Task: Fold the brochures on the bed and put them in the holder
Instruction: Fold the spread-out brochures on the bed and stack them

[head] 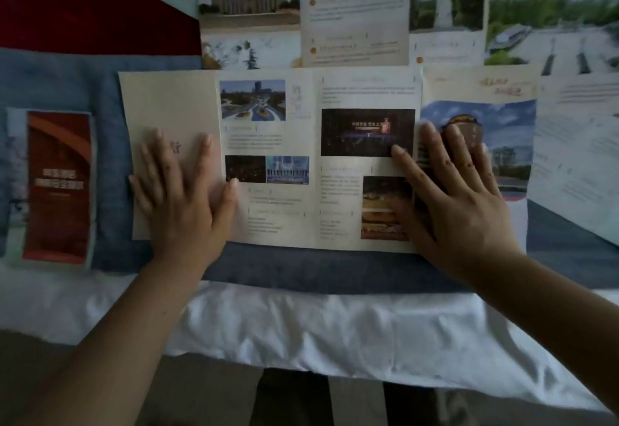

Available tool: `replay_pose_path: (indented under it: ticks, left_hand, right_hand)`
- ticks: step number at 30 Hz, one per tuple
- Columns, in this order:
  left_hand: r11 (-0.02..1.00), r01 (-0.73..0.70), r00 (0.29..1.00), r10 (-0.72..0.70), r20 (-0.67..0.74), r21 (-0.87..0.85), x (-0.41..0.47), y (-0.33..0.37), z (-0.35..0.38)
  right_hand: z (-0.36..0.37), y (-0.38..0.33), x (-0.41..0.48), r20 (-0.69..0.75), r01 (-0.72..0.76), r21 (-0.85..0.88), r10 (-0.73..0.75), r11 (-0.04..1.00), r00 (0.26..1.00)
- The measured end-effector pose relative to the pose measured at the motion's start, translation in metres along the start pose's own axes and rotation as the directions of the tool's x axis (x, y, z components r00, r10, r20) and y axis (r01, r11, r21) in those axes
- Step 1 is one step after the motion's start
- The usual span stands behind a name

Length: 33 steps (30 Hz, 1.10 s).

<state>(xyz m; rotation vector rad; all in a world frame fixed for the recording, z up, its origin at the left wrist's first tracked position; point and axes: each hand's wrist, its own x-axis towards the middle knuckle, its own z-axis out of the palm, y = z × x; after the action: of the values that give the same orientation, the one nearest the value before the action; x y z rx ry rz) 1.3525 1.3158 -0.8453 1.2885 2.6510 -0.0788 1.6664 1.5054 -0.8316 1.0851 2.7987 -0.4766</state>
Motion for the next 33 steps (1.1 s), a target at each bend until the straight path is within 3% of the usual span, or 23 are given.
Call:
replay_pose_path:
  ticks: [10, 16, 20, 26, 33]
  left_hand:
    - [0.983, 0.047, 0.999, -0.045, 0.013, -0.177, 0.002, -0.008, -0.010]
    - [0.946, 0.053, 0.997, -0.067, -0.032, -0.319, 0.002, -0.008, -0.011]
    - [0.976, 0.052, 0.997, -0.064, -0.050, -0.213, 0.001, -0.012, -0.008]
    - [0.979, 0.057, 0.998, -0.060, -0.009, -0.198, 0.002, -0.011, -0.012]
    - [0.887, 0.024, 1.000, -0.027, 0.000, -0.461, -0.002, -0.009, -0.029]
  right_hand:
    - [0.016, -0.018, 0.012, 0.006, -0.052, -0.109, 0.053, 0.993, 0.999]
    - [0.005, -0.032, 0.016, -0.031, -0.053, -0.085, 0.050, 0.995, 0.998]
    - [0.006, -0.076, 0.022, -0.027, -0.043, -0.056, 0.041, 0.997, 0.999]
    - [0.024, -0.102, 0.025, 0.019, -0.044, -0.024, 0.044, 0.999, 0.999]
    - [0.026, -0.101, 0.026, -0.020, -0.009, -0.038, 0.009, 0.999, 1.000]
